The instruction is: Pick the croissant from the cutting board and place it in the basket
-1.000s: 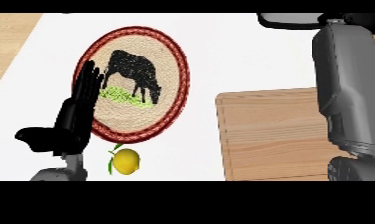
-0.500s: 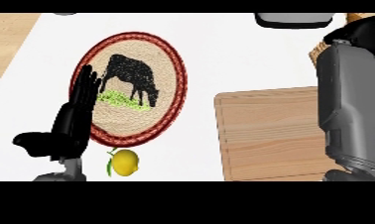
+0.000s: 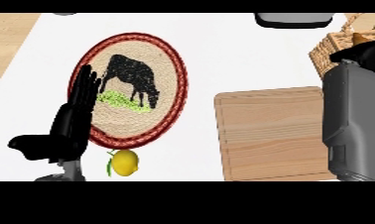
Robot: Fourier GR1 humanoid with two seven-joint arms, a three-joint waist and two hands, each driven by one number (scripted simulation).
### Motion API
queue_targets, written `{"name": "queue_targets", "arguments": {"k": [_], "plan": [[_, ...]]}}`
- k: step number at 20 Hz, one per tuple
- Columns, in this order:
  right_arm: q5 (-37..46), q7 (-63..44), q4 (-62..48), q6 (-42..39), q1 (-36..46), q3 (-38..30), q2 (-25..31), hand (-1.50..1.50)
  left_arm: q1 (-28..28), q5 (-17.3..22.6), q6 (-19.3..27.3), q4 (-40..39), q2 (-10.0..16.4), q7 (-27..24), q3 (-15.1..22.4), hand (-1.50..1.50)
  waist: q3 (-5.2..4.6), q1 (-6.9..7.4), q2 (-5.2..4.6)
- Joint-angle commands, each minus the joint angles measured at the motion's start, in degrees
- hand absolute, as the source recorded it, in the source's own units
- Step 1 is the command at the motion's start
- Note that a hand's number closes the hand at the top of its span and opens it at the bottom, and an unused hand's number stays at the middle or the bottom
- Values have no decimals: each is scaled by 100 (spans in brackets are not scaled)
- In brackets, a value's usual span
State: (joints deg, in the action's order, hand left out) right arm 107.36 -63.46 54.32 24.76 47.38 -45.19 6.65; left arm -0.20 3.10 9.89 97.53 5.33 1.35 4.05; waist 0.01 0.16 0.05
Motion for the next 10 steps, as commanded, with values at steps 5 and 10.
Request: {"name": "queue_targets", "arguments": {"k": [5,10], "plan": [[-417,-371,40,728,-451,-108,19,150,-556,164,-167,-379,177,159,-360,0,1,12,-35],[-333,-613,811,500,-725,-199,-160,150,54,-9,-65,-186,-14,-172,-146,0,-2,4,-6]]}}
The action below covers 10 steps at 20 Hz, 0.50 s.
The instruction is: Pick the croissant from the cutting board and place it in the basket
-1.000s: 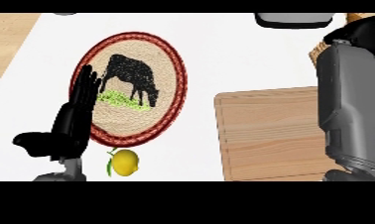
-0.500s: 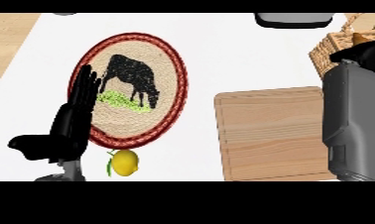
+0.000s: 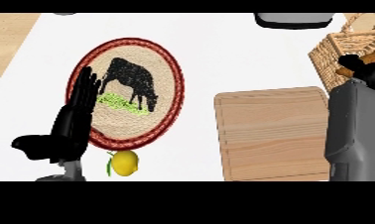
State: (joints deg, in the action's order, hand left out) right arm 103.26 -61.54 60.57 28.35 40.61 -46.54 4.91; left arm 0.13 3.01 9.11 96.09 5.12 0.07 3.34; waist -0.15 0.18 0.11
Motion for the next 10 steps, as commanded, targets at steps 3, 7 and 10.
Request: {"name": "queue_targets", "arguments": {"k": [3,7,10], "plan": [[-249,-545,208,23,-341,-140,-70,-150,92,141,-173,198,144,32,-161,0,15,6,-7],[-584,-307,143,166,-480,3,59,-150,-183,-25,31,-24,-63,106,-89,0,15,-4,-14],[-548,-401,132,618,-476,92,-69,-150,-319,-28,-20,129,34,375,-102,0,17,10,-19]]}}
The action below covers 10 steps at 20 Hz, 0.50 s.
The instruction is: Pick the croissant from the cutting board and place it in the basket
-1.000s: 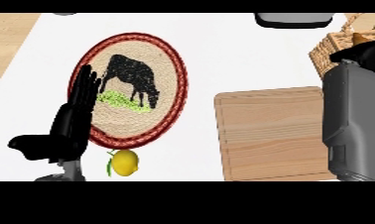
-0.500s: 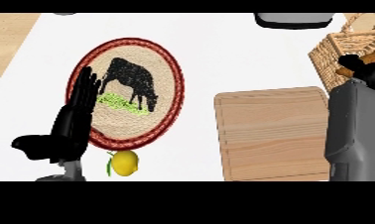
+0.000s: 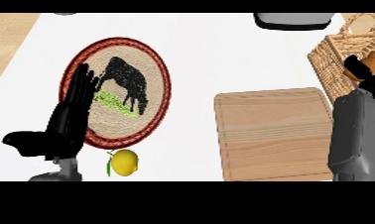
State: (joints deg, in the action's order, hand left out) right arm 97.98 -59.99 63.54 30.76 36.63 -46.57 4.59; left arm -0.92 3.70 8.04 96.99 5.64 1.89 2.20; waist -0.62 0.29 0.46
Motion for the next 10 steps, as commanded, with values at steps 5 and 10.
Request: {"name": "queue_targets", "arguments": {"k": [5,10], "plan": [[198,-297,562,760,-307,371,-90,-150,-157,71,-79,-361,-31,-179,-177,0,60,-29,-46],[1276,-734,581,838,-51,365,62,-150,134,-37,-67,71,-39,-17,-5,0,61,41,-53]]}}
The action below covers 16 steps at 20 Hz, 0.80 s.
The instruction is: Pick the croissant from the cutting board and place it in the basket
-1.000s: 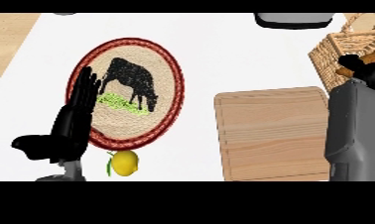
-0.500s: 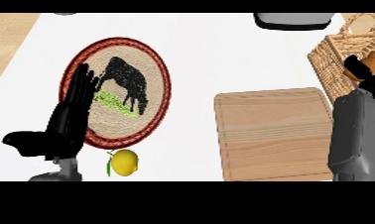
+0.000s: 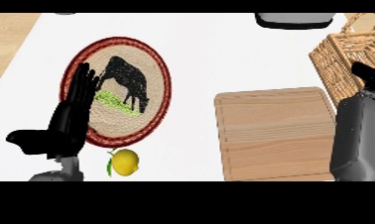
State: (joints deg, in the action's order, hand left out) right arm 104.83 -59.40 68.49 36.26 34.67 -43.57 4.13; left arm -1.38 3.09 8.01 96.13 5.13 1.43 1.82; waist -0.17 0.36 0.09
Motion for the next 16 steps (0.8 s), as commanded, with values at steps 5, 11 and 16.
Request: {"name": "queue_targets", "arguments": {"k": [5,11,16], "plan": [[868,-1072,1524,-385,-405,258,-401,-150,113,62,-133,-120,9,-188,-69,0,11,-42,16],[1135,-1739,2804,-639,-796,774,-411,-150,104,-14,-63,-140,-51,-241,-36,0,10,-19,23],[667,-1800,4334,-1273,-1798,1820,-413,-150,77,-136,82,119,-79,83,54,0,15,-46,42]]}}
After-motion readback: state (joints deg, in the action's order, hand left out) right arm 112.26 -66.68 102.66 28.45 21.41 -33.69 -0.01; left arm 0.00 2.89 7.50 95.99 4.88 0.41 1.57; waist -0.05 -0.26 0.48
